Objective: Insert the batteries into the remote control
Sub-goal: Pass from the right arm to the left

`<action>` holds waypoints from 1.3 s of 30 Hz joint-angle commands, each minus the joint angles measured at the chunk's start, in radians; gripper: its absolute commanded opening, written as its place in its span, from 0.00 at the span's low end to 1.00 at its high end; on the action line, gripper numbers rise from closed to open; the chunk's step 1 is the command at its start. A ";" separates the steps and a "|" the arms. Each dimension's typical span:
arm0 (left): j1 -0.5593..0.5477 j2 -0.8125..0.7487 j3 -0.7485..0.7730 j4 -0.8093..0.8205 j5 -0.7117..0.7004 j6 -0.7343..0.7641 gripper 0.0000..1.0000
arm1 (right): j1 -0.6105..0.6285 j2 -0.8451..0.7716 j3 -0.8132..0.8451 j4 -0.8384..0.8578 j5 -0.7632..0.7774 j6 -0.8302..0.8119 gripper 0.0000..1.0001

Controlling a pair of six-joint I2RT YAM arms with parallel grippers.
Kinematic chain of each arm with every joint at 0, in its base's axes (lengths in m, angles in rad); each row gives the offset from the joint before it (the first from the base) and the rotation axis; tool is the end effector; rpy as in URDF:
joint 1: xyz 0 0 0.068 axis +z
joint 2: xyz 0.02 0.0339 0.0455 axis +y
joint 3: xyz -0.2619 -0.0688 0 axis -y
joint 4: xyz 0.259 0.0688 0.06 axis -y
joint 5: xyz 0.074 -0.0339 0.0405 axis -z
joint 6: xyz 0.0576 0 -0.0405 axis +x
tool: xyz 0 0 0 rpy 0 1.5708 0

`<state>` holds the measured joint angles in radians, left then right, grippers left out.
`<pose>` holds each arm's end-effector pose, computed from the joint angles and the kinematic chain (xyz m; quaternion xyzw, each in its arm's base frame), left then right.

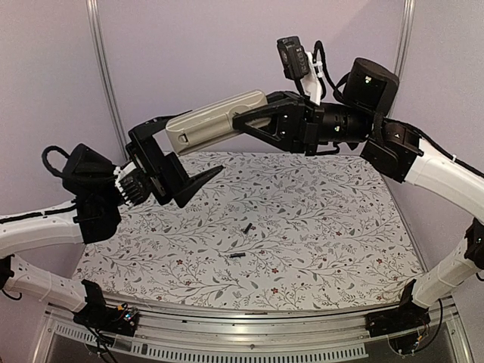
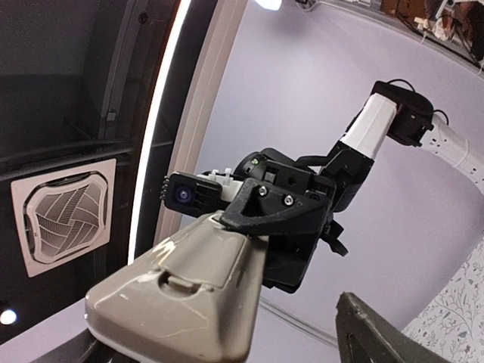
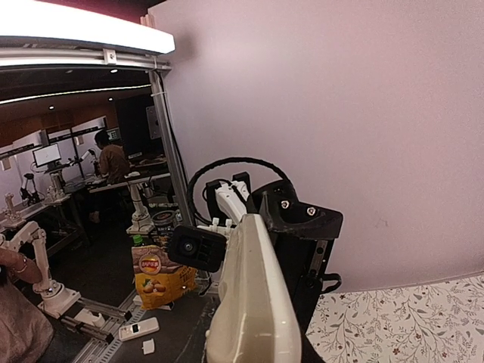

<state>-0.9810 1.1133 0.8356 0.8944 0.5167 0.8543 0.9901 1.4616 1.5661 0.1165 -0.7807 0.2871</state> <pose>0.1271 -0.2411 0.4069 0.4905 0.0895 -0.1714 0.8497 0.1608 0.3190 0.4857 -0.4779 0.4402 0.6213 0.4380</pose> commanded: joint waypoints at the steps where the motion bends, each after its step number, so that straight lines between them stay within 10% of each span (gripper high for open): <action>1: -0.025 0.005 0.043 -0.005 0.033 0.132 0.91 | -0.002 -0.002 0.016 -0.079 0.024 -0.010 0.06; 18: 0.075 -0.017 0.127 -0.286 0.095 0.181 0.91 | -0.002 -0.015 0.037 -0.176 0.069 -0.045 0.05; 39: 0.046 -0.043 0.122 -0.301 0.091 0.086 0.30 | -0.004 0.023 0.062 -0.246 0.127 -0.063 0.06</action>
<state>-0.9241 1.0969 0.9504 0.6106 0.6125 0.9833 0.9924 1.4773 1.6131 -0.0879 -0.6968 0.2424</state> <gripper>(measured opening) 0.504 0.200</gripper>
